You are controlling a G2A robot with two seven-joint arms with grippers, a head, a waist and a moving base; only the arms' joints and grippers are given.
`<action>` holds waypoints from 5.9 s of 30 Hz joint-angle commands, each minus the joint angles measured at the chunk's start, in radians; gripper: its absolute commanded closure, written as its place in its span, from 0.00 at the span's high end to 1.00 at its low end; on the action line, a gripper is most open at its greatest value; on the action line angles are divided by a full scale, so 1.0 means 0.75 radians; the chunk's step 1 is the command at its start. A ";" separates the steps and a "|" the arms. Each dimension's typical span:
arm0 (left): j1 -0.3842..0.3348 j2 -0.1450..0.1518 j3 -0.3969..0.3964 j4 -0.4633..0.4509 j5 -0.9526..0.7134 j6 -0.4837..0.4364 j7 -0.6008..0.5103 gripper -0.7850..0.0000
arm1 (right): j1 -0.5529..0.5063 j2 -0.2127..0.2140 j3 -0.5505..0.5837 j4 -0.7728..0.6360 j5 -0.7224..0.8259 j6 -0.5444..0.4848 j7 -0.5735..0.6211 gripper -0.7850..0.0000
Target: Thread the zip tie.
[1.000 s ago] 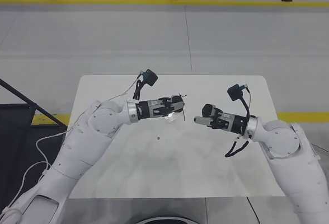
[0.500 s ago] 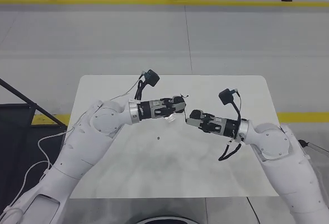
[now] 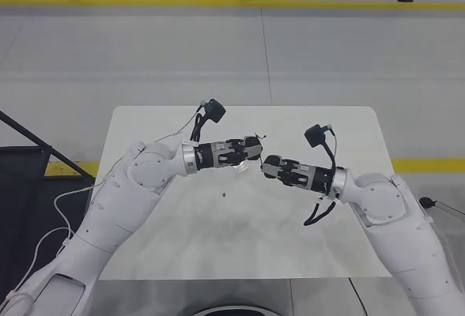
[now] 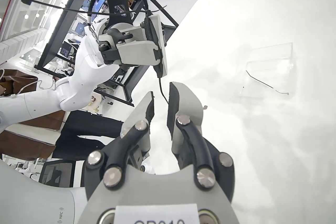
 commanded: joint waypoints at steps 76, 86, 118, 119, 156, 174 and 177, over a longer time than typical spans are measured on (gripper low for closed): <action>0.100 0.028 -0.176 0.100 -0.974 0.252 -0.479 1.00 | 0.020 0.031 -0.005 0.115 0.377 -0.586 0.161 0.00; 0.015 -0.020 -0.080 0.189 -1.234 0.358 -0.692 0.69 | 0.071 0.084 -0.160 0.145 0.225 -0.739 0.008 0.00; -0.094 -0.109 0.040 0.362 -1.231 0.430 -0.811 0.29 | 0.227 0.199 -0.392 0.214 0.287 -0.793 -0.047 0.00; -0.095 -0.110 0.040 0.363 -1.230 0.432 -0.814 0.28 | 0.228 0.201 -0.395 0.213 0.287 -0.793 -0.047 0.00; -0.074 -0.120 -0.051 0.441 -1.136 0.409 -0.812 0.00 | 0.139 0.300 -0.265 0.016 0.468 -0.793 -0.046 0.00; -0.047 -0.118 -0.080 0.440 -1.095 0.421 -0.821 0.00 | 0.018 0.327 -0.066 -0.092 0.558 -0.793 -0.047 0.00; -0.043 -0.119 -0.083 0.438 -1.092 0.421 -0.823 0.00 | -0.007 0.324 -0.032 -0.108 0.568 -0.793 -0.047 0.00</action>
